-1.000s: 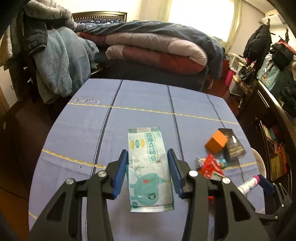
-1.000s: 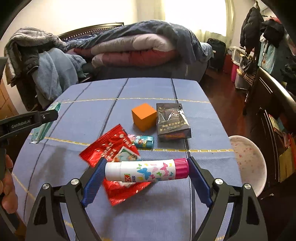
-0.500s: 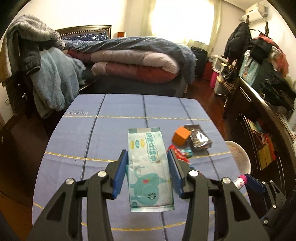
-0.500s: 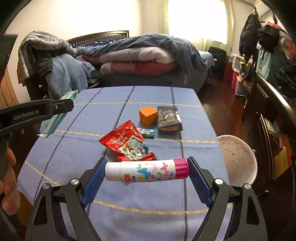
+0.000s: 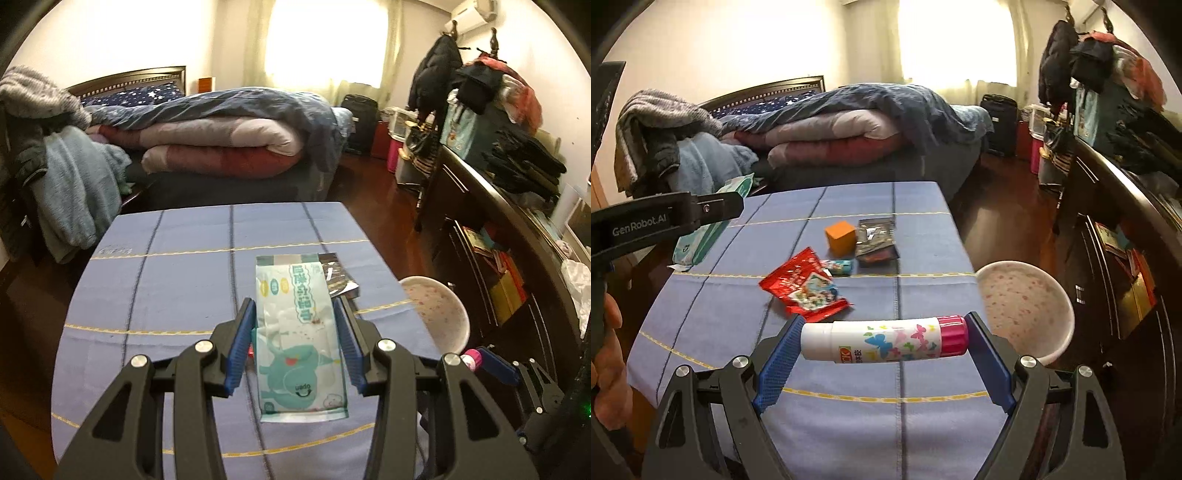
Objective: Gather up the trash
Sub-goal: 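Carry the wipes pack and glue stick over the wastebasket with both tools, then open both tools to drop the wipes pack and glue stick into the basket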
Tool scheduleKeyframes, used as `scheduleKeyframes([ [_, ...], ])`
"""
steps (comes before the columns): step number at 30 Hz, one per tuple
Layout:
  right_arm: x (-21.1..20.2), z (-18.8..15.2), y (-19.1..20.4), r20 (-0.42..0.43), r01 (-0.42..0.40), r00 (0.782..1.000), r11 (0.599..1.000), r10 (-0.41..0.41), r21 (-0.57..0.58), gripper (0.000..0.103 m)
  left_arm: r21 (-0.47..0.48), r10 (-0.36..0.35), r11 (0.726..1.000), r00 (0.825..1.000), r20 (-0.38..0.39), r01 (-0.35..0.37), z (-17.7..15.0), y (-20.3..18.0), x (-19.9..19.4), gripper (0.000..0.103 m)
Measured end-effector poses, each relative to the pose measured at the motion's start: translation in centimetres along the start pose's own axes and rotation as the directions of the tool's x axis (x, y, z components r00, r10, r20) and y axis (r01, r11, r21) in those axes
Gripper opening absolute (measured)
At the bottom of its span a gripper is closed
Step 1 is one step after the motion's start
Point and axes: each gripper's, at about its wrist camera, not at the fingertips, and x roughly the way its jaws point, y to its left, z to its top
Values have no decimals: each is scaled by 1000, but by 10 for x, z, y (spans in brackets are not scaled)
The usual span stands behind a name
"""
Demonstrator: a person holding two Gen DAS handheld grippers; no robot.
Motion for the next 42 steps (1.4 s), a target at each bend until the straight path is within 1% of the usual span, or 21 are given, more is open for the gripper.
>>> scheduleKeyframes([
  [9,1,-2,-36,4,40,999,997,-40,58,86,58,-58,997,998,-16,59,4,-42,15,46],
  [19,4,-5,-81,-1,97,995,986,-98,135,86,123,-125,984,991,-37,128,10,-91,36,46],
  [34,20,-6,-151,-25,205,978,949,-205,241,86,214,-214,950,974,-82,226,20,-160,83,46],
  [42,38,-7,-181,-48,260,965,925,-257,277,86,239,-251,932,960,-122,274,24,-191,121,46],
])
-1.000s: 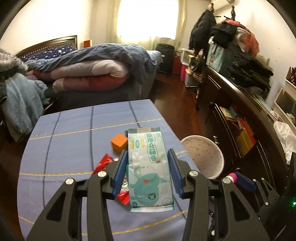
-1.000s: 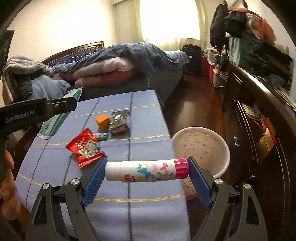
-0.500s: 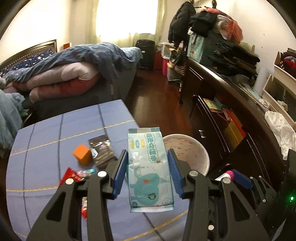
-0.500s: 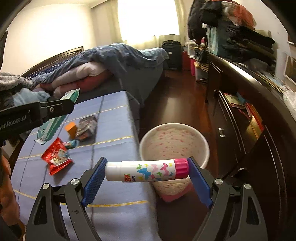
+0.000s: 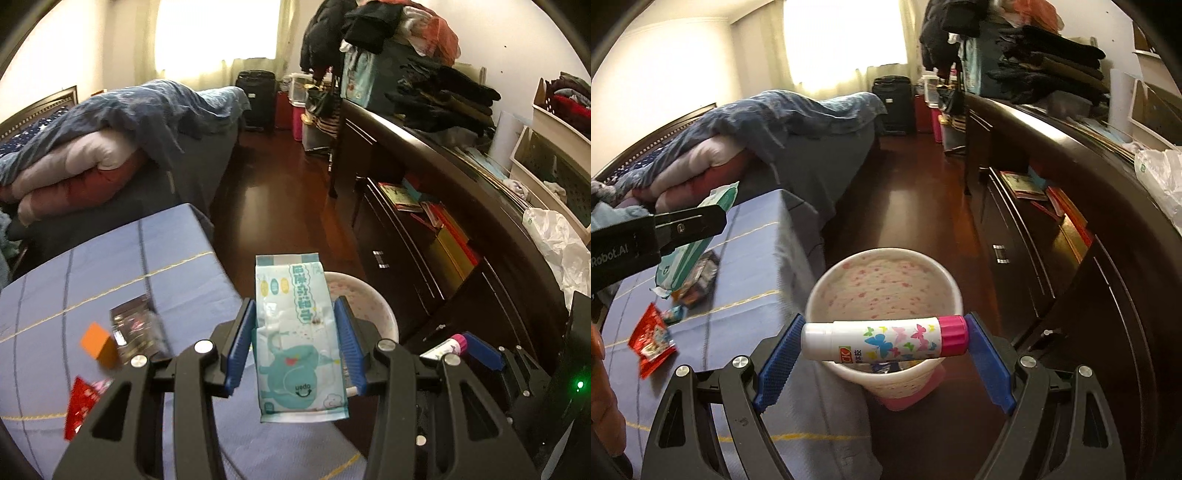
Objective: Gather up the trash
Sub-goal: 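Open both tools to drop the wipes pack and glue stick into the basket, then move both open tools back over the table toward the orange cube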
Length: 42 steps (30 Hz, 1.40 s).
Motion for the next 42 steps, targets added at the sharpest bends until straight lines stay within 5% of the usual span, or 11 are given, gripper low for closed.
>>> scheduleKeyframes([
  [21,90,7,-23,-62,85,995,996,-82,39,86,40,-55,997,990,-132,61,19,-18,128,46],
  [42,92,13,-9,-38,110,993,994,-111,-10,92,-10,-55,998,997,-47,55,29,4,100,76],
])
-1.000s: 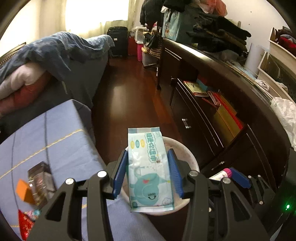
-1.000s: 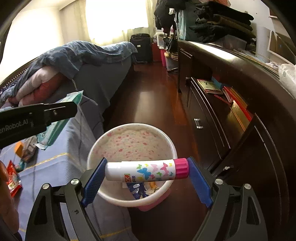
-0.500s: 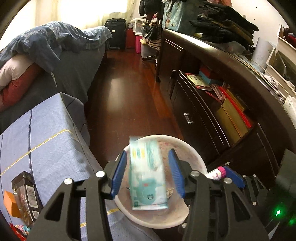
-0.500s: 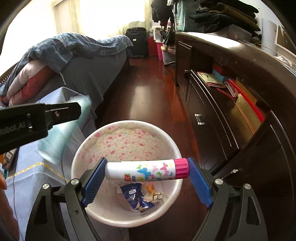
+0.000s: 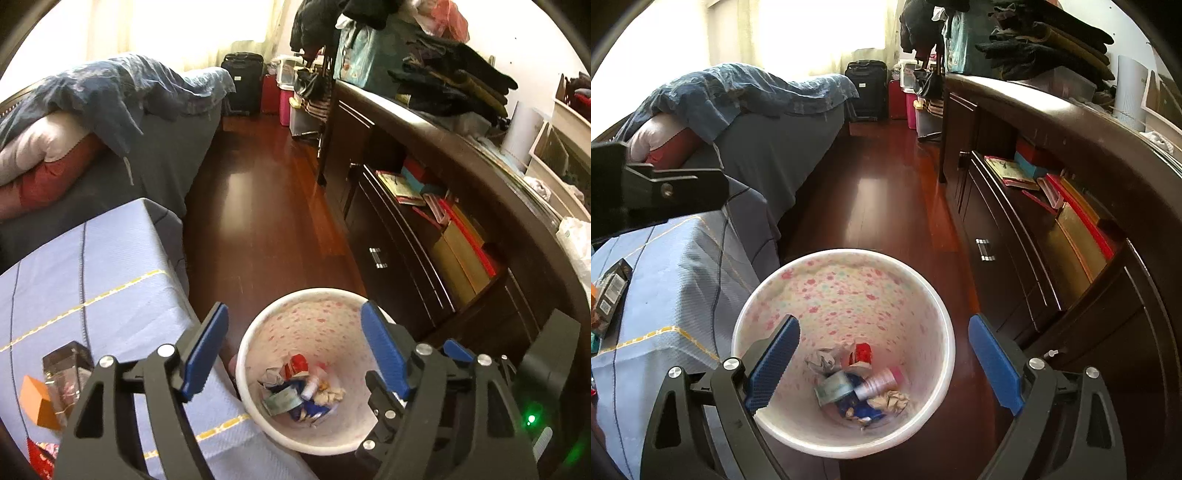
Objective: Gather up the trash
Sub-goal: 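Move both open tools back over the table toward the orange cube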
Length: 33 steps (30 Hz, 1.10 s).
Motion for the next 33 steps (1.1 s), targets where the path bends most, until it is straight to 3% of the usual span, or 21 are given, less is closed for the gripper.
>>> scheduleKeyframes([
  [13,-59,-9,39,9,-106,994,993,107,-56,99,-78,101,992,994,33,-98,-25,40,-67,83],
  [20,-84,-19,76,-4,-168,986,978,168,-120,99,-147,256,957,967,8,-252,-53,92,-98,87],
  [27,-102,-28,106,-4,-202,979,963,205,-180,99,-252,341,900,935,-98,-355,-67,171,-93,85],
  [33,-106,-28,127,-8,-214,976,954,217,-208,99,-262,335,892,929,-160,-367,-66,200,-66,84],
])
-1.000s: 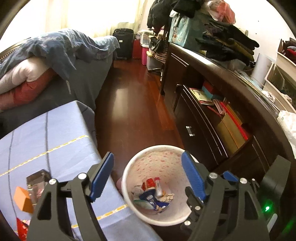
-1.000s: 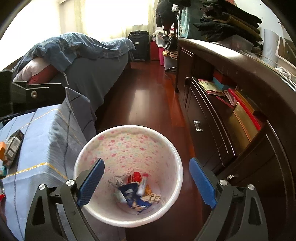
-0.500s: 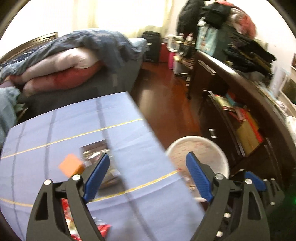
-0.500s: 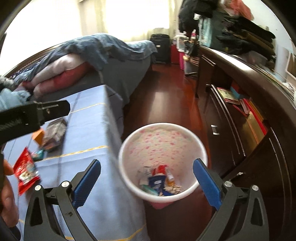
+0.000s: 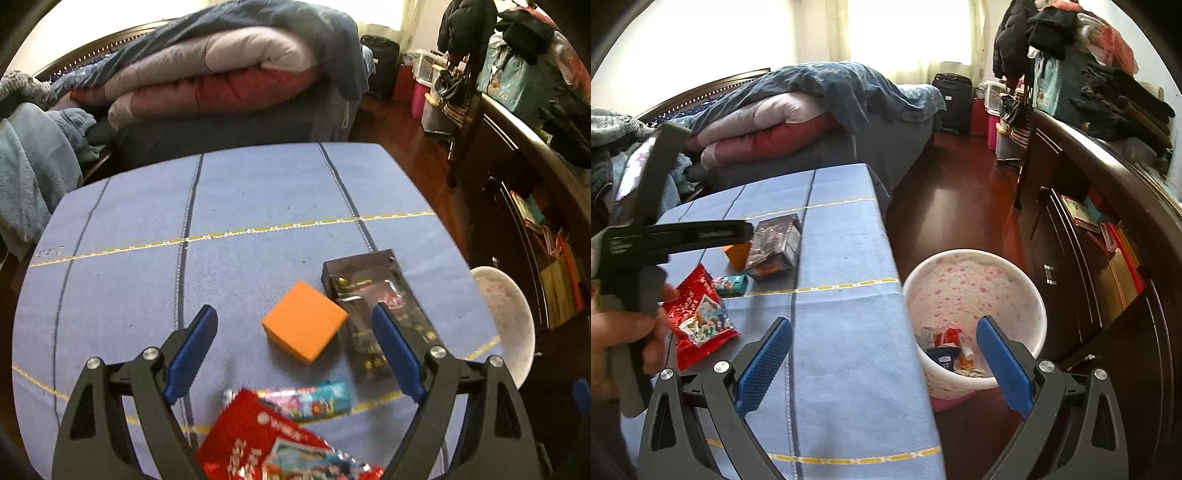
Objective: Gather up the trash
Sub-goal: 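Move both open tools back over the table toward the orange cube, then grasp the orange cube with the left tool while the right tool grasps the dark cigarette pack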
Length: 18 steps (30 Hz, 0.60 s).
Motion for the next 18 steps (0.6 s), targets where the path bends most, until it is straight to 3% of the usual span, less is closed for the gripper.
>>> scheduleKeyframes([
  [7,6,5,19,-6,-3,1000,1000,3,-27,99,-24,-52,998,998,-19,51,1,5,13,68],
  [18,12,21,51,12,-43,999,997,44,-58,99,-128,-112,985,994,0,111,-9,32,13,67],
])
